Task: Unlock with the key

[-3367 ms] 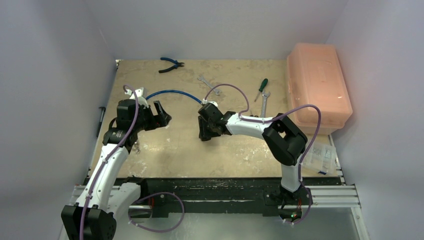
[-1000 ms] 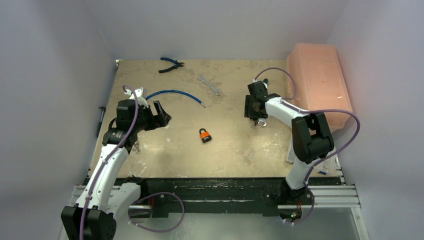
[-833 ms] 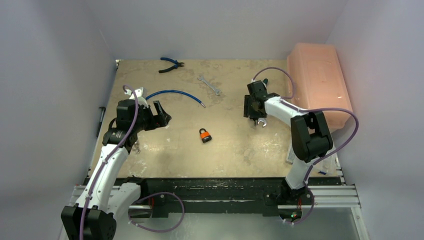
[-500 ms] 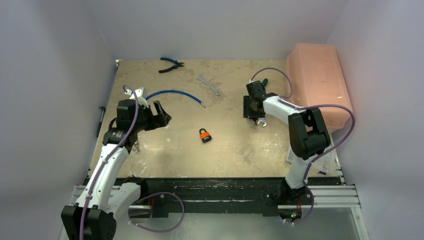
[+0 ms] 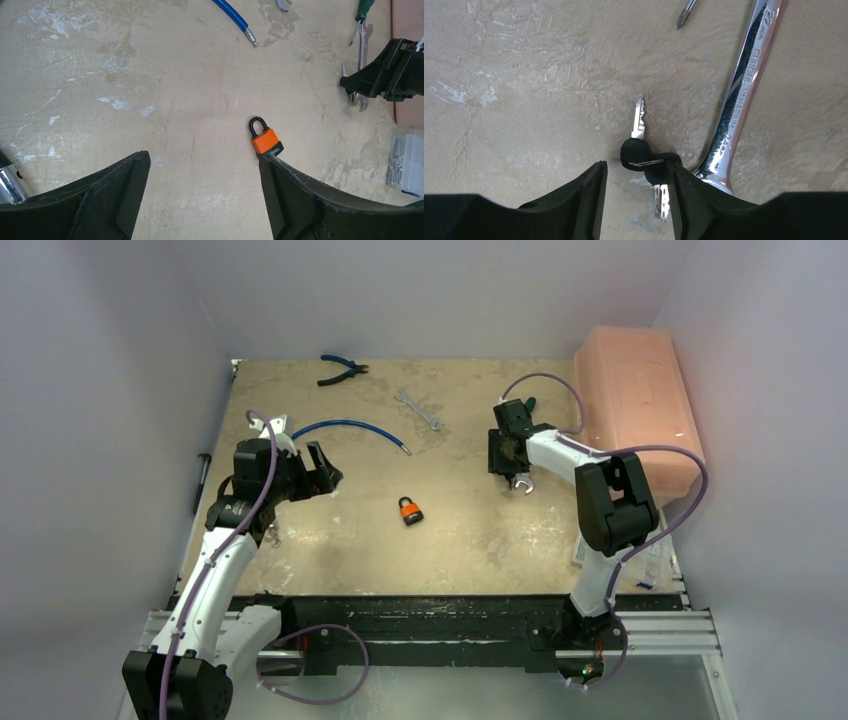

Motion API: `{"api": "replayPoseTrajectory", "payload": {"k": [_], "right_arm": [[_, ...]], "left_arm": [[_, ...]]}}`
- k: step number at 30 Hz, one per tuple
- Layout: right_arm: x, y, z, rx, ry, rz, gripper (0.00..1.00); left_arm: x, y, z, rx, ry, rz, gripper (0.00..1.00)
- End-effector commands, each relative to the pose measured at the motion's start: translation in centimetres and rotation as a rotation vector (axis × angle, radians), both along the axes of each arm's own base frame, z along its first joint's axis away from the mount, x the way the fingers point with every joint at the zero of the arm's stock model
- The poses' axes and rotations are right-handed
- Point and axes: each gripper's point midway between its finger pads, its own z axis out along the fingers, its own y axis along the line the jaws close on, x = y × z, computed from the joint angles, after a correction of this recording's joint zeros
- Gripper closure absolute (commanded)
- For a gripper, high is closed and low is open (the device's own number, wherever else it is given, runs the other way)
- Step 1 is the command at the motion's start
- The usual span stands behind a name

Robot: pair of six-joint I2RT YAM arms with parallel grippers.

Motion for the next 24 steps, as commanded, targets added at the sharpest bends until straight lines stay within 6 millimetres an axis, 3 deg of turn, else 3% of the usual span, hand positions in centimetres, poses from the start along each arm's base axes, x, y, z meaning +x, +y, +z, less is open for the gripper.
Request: {"api": "replayPoseTrajectory", "payload": {"k": [1,13,24], "right_arm": [[1.7,0.3,1.0,0.012,-0.037,0.012,0.45],[3.5,0.8,4.9,0.032,-0.114,0.021,0.44],[3.6,0.4,1.4,0.007,-0.036,-0.003,0.47]], "left_arm": [[0.4,-0.1,0.4,0.005,-0.030,-0.011,0.15],[0.4,-0.1,0.4,0.007,-0.031,-0.011,0.15],[0.4,-0.1,0.4,0.008,-0.031,-0.011,0.15]]}}
